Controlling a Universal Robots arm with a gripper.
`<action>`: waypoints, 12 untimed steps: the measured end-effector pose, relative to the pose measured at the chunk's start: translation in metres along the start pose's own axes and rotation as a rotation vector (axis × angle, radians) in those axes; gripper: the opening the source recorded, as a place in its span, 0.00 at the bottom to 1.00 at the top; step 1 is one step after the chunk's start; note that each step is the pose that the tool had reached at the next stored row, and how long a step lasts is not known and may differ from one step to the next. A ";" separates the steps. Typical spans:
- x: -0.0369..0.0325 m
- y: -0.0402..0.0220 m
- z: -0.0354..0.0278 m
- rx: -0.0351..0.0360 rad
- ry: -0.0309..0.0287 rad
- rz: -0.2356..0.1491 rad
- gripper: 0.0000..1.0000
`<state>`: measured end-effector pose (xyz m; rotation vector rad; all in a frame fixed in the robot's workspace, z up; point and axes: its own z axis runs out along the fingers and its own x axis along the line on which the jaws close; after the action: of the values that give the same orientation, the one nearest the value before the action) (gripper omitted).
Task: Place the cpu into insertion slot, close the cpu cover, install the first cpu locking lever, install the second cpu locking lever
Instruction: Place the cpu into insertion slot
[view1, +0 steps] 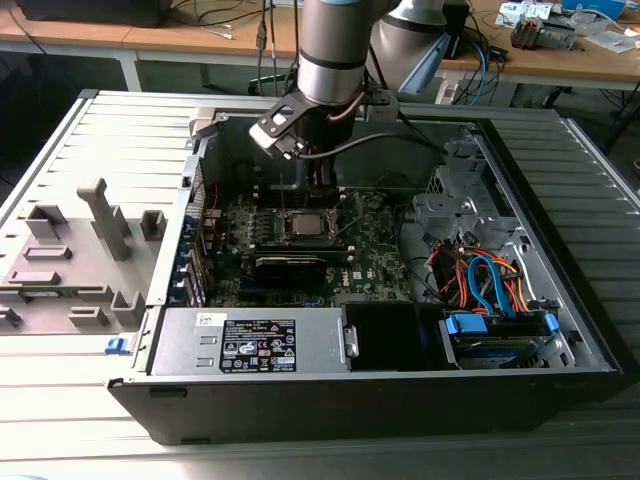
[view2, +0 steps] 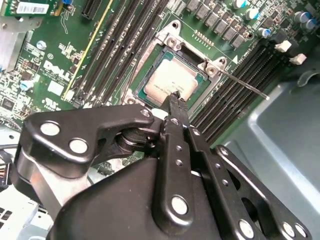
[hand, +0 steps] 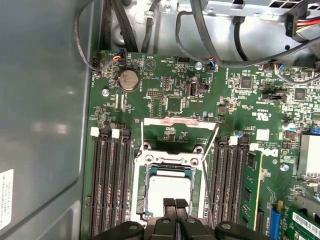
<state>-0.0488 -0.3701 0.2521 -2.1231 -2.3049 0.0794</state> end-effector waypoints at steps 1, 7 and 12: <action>0.0000 -0.0001 -0.0014 0.0000 0.0000 0.000 0.11; -0.0005 -0.0007 -0.0169 0.0000 0.0000 0.000 0.11; -0.0007 -0.0011 -0.0263 -0.0002 0.0003 0.000 0.11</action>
<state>-0.0488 -0.3701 0.2784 -2.1231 -2.3048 0.0789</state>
